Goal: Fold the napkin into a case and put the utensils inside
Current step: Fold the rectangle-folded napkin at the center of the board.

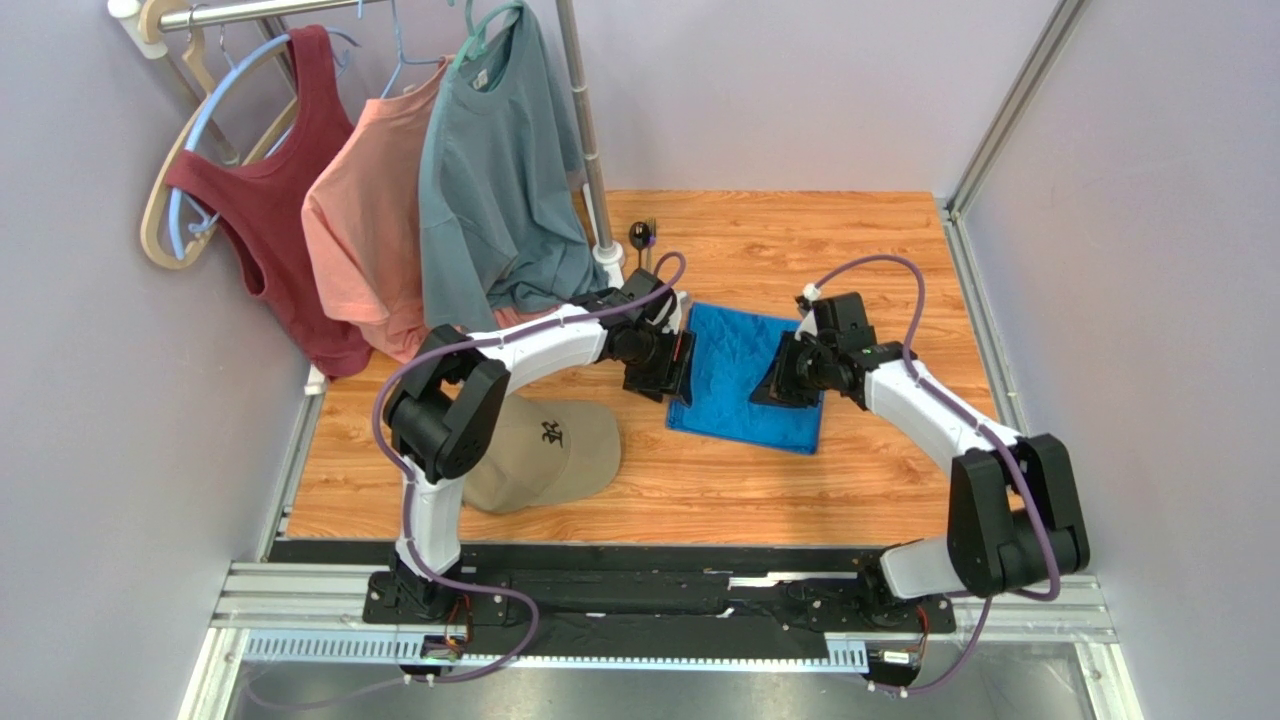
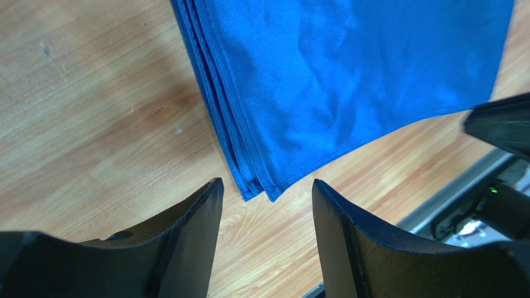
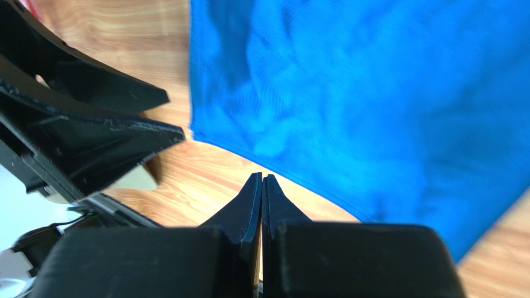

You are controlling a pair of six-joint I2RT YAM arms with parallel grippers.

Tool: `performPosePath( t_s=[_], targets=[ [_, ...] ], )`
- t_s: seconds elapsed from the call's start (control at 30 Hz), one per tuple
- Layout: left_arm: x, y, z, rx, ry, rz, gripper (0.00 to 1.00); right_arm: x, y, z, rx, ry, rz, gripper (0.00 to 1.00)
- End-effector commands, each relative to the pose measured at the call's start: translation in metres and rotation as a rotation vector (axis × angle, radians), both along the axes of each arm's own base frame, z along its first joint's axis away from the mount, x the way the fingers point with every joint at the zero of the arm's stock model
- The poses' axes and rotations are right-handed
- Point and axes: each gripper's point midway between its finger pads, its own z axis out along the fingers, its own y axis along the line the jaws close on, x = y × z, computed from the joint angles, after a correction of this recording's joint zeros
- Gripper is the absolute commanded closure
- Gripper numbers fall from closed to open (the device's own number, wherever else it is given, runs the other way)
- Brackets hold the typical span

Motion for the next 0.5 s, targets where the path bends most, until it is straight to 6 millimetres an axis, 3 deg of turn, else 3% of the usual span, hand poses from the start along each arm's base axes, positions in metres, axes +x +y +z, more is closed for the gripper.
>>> performPosePath(
  t_s=[0.0, 0.23, 0.47],
  targets=[
    [0.011, 0.013, -0.003, 0.1, -0.06, 0.019, 0.35, -0.02, -0.019, -0.008, -0.067, 0.006, 0.001, 1.0],
    [-0.001, 0.007, -0.026, 0.158, -0.011, 0.011, 0.37, -0.028, -0.025, -0.01, -0.063, 0.0, -0.006, 1.0],
    [-0.009, 0.0, -0.036, 0.13, 0.042, 0.003, 0.42, -0.034, -0.032, -0.02, -0.093, 0.003, -0.013, 1.0]
  ],
)
